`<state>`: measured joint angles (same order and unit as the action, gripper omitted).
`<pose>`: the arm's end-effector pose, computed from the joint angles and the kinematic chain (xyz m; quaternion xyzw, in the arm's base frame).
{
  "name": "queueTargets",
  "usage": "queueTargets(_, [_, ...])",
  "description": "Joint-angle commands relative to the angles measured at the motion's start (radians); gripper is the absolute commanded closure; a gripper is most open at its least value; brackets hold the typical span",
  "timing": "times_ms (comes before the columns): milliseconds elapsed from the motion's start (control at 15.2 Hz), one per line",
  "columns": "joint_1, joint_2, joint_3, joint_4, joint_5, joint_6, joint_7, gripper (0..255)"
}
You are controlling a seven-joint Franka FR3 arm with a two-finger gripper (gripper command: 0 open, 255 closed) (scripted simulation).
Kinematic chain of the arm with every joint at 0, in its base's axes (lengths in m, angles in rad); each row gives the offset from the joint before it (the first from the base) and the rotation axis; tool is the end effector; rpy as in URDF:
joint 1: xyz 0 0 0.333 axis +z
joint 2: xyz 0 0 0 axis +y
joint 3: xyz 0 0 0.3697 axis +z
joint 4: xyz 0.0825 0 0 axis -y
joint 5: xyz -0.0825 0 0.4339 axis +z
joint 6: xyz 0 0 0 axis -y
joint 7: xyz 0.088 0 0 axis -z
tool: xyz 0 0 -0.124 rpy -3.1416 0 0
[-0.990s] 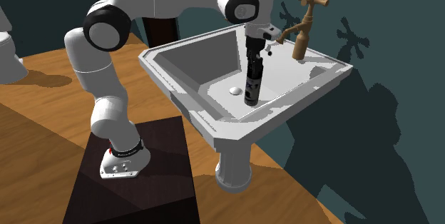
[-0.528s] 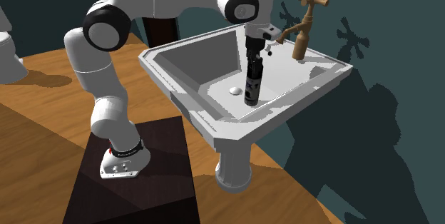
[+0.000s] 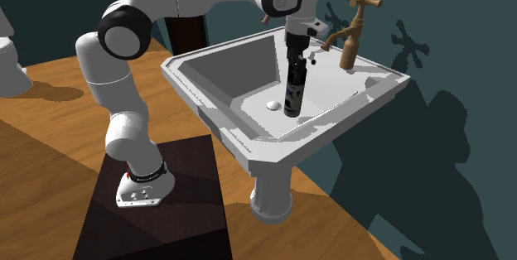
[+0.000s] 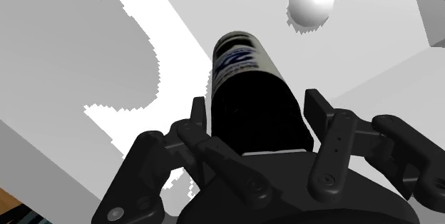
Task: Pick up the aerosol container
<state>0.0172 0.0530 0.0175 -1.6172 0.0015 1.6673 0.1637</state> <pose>0.6292 0.0217 0.6126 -0.9979 0.0645 0.0016 0.0011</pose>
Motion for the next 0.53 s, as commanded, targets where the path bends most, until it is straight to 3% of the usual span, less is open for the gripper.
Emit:
queueTargets(0, [0.001,0.007,0.001,0.038,0.000,-0.030,0.002,255])
queueTargets(462, [0.001,0.032,0.001,0.166,-0.001,-0.133,0.002,255])
